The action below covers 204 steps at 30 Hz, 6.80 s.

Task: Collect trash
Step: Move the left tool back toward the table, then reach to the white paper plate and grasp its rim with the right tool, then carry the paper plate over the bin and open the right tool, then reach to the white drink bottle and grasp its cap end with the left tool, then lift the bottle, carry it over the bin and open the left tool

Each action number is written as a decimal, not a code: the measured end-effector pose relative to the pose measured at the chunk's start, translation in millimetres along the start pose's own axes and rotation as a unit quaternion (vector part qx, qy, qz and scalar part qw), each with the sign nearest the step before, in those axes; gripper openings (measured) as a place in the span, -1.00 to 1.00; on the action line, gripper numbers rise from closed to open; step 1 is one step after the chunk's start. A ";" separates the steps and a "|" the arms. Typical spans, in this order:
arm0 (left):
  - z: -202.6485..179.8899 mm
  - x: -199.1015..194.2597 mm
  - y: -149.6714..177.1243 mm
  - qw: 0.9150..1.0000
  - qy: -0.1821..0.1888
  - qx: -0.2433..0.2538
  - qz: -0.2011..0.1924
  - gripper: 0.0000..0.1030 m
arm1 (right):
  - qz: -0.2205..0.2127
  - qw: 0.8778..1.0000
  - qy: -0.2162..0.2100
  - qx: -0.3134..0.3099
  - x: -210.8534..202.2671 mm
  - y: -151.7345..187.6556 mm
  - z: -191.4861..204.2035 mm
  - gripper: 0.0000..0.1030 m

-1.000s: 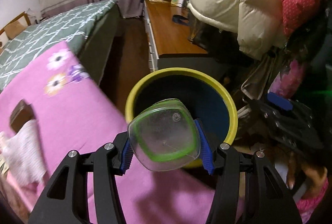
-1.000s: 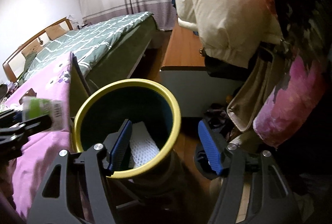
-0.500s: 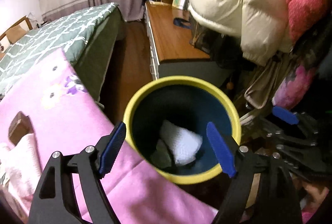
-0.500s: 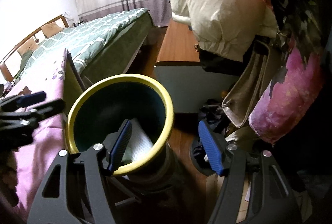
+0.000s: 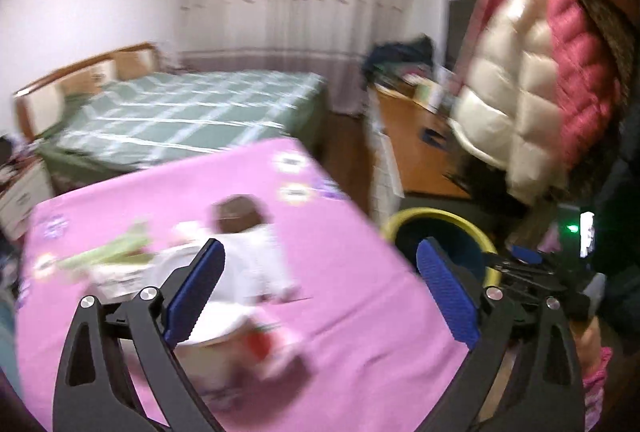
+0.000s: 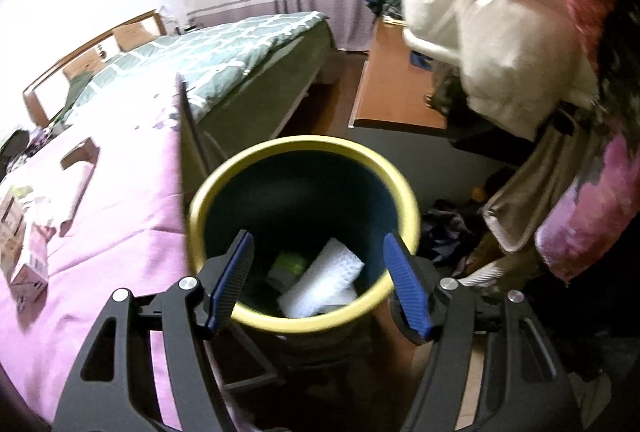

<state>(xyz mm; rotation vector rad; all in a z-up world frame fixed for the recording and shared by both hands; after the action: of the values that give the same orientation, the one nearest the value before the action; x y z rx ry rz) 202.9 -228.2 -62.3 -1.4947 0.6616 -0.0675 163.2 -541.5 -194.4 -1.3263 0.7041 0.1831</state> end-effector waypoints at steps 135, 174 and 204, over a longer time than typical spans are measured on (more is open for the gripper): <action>213.4 -40.4 153.2 0.969 -0.196 -0.111 0.105 0.87 | 0.018 0.995 -0.024 0.096 50.9 -23.9 63.2 -0.27; 226.3 -57.2 83.5 0.968 -0.248 -0.027 0.029 -0.19 | 0.024 0.995 -0.037 0.093 55.1 -16.2 68.7 -0.19; 272.4 -15.6 13.7 0.971 -0.236 -0.030 0.004 -0.20 | 0.026 0.994 -0.032 0.100 57.2 -15.9 58.4 -0.19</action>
<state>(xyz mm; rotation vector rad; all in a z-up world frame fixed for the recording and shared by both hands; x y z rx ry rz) 306.1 23.6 -86.6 -1.4937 0.2841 0.3094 237.3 -506.5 -209.5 -1.1063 0.6837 0.1909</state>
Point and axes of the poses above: each gripper's, at about its wrist camera, not at the fingertips, and x roughly the way its jaws point, z to its left, y to its underside, the point moved 9 cm from there along x, roughly the way its jaws point, and after that the axes turned 11 degrees about -z, right-handed, at the moved point
